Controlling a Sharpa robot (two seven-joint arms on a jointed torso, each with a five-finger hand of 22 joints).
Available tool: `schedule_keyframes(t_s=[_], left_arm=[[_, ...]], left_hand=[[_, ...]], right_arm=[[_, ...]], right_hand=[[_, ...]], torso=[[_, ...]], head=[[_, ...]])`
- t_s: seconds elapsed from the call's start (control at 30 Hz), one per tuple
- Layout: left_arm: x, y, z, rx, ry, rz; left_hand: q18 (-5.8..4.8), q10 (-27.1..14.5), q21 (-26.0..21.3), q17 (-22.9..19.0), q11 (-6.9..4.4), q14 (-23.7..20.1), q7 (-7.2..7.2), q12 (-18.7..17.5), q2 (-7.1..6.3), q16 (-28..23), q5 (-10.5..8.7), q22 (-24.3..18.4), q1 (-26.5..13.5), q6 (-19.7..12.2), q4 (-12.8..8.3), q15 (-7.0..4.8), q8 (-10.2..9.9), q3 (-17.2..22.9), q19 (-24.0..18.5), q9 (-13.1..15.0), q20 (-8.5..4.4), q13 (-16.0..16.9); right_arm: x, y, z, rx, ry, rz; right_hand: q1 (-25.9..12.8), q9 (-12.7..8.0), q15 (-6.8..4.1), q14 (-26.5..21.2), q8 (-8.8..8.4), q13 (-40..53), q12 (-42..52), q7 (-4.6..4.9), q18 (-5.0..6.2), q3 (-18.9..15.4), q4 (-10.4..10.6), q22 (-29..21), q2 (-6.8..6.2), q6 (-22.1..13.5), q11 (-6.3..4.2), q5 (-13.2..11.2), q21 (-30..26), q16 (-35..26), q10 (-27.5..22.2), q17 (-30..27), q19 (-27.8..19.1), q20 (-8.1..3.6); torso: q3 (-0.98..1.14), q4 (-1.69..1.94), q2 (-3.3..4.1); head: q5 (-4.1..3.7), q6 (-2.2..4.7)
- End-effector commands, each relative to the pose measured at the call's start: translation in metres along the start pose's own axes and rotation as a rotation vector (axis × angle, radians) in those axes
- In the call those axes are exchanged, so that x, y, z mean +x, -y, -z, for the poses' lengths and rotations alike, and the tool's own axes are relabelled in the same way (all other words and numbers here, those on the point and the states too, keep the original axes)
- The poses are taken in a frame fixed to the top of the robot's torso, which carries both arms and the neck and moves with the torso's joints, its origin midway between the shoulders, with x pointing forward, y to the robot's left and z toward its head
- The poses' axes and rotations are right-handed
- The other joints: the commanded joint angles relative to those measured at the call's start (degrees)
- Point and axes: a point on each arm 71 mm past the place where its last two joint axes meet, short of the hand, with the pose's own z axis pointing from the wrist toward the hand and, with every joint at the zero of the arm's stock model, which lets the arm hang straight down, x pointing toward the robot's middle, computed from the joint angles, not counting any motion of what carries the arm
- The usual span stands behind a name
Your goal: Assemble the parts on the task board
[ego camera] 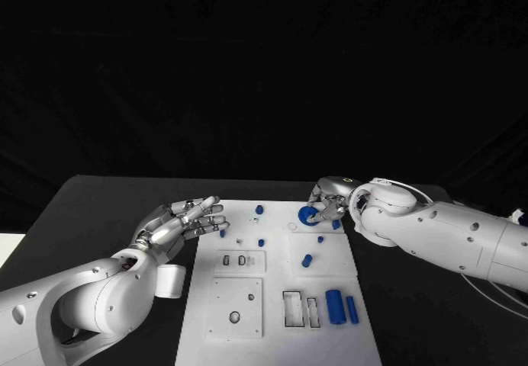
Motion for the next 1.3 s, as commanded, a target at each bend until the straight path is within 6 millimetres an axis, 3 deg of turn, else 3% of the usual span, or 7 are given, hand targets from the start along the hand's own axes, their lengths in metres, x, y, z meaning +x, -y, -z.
schedule_keyframes(t_s=[0.03, 0.23, 0.4, 0.73, 0.87, 1.03, 1.3], left_arm=[[0.002, 0.001, 0.0, 0.003, -0.017, 0.008], [0.001, 0.001, 0.0, 0.003, -0.015, 0.007], [0.001, 0.001, 0.0, 0.002, -0.014, 0.007], [0.001, 0.0, -0.001, 0.001, -0.014, 0.007], [0.002, 0.0, -0.001, 0.0, -0.015, 0.007], [0.003, 0.0, -0.001, -0.002, -0.018, 0.009], [0.004, -0.001, -0.001, -0.002, -0.021, 0.011]], left_hand=[[0.57, -0.4, -0.2, 0.1, -0.07, -0.4, 0.24, -0.2, 0.39, -0.3, -0.14, -0.1, 0.3, -0.2, -0.3, 0.12, -0.3, 0.1, -0.2, -0.1, 0.41, -0.1], [0.57, -0.4, -0.2, 0.1, -0.07, -0.4, 0.24, -0.2, 0.4, -0.3, -0.14, -0.1, 0.4, -0.2, -0.4, 0.12, -0.3, 0.1, -0.2, -0.1, 0.42, -0.1], [0.57, -0.4, -0.2, 0.1, -0.07, -0.4, 0.24, -0.2, 0.4, -0.3, -0.14, -0.1, 0.4, -0.2, -0.4, 0.12, -0.3, 0.1, -0.2, -0.1, 0.42, -0.1], [0.57, -0.5, -0.3, 0.1, -0.04, -0.4, 0.28, -0.2, 0.38, -0.4, -0.14, -0.1, 0.4, -0.3, -0.5, 0.14, -0.3, 0.1, -0.2, -0.1, 0.44, -0.1], [0.56, -0.6, -0.3, 0.1, -0.02, -0.4, 0.29, -0.2, 0.38, -0.4, -0.14, -0.1, 0.4, -0.3, -0.5, 0.16, -0.3, 0.1, -0.2, -0.1, 0.45, -0.1], [0.55, -0.6, -0.3, 0.1, 0.0, -0.5, 0.32, -0.2, 0.39, -0.5, -0.14, -0.2, 0.4, -0.4, -0.6, 0.19, -0.3, 0.1, -0.2, -0.1, 0.47, -0.1], [0.55, -0.6, -0.3, 0.1, 0.0, -0.5, 0.32, -0.2, 0.39, -0.5, -0.14, -0.2, 0.4, -0.4, -0.6, 0.19, -0.3, 0.1, -0.2, -0.1, 0.47, -0.1]], right_arm=[[0.005, 0.0, 0.0, -0.001, -0.026, 0.038], [0.006, -0.001, 0.001, -0.01, -0.011, 0.064], [0.004, -0.008, 0.002, -0.053, 0.047, 0.074], [-0.001, -0.036, 0.009, -0.137, 0.145, 0.051], [-0.006, -0.055, 0.011, -0.171, 0.186, 0.058], [-0.009, -0.077, 0.007, -0.212, 0.207, 0.065], [-0.002, -0.107, -0.004, -0.261, 0.198, 0.078]], right_hand=[[2.0, 0.2, 0.04, 4.4, 0.44, 2.1, 1.5, -0.06, -0.6, 1.3, -1.1, 0.2, 0.75, 0.8, -0.08, -0.6, 0.2, 0.3, 0.7, 5.6, 0.2, -0.1], [5.5, 0.3, -0.28, 4.5, 0.87, 5.6, 5.6, -0.47, -0.75, 5.5, -4.3, 1.1, 1.7, 2.9, -0.45, -0.3, 0.6, 0.6, 1.9, 6.6, 0.5, -0.36], [5.2, 0.7, -0.64, 4.6, 1.54, 8.1, 8.7, -1.13, -0.86, 8.1, -5.9, 1.6, 1.85, 5.2, -0.95, -2.2, 0.9, 0.9, 3.0, 7.3, 0.7, -0.68], [1.9, 0.8, -0.85, 4.7, 1.34, 8.7, 9.2, -1.39, -0.91, 9.1, -5.7, 2.0, 1.19, 5.8, -1.16, -2.9, 1.1, 1.0, 3.1, 7.7, 0.8, -0.93], [1.5, 0.7, -0.84, 4.7, 1.25, 8.7, 9.1, -1.37, -0.92, 9.2, -5.7, 2.0, 1.07, 5.7, -1.13, -2.9, 1.1, 1.0, 3.1, 7.8, 0.8, -0.93], [1.3, 0.7, -0.84, 4.7, 1.18, 8.7, 9.1, -1.37, -0.92, 9.4, -5.7, 2.0, 1.14, 5.7, -1.13, -2.9, 1.1, 1.1, 3.1, 8.0, 0.8, -0.93], [1.1, 0.7, -0.83, 4.7, 1.12, 8.7, 9.1, -1.36, -0.92, 9.5, -5.6, 2.0, 1.22, 5.7, -1.13, -2.8, 1.1, 1.1, 3.1, 8.0, 0.8, -0.93]], torso=[[-0.01, 0.06, -0.01], [-0.02, 0.0, 0.02], [-0.01, 0.08, -0.02], [0.02, 0.1, -0.03], [-0.06, 0.09, -0.03], [-0.07, 0.24, 0.02], [-0.07, 0.13, 0.03]], head=[[-0.09, -0.09], [-0.04, -0.17], [-0.12, -0.2], [0.21, 0.03], [0.3, 0.19], [0.49, 0.21], [0.86, 0.05]])
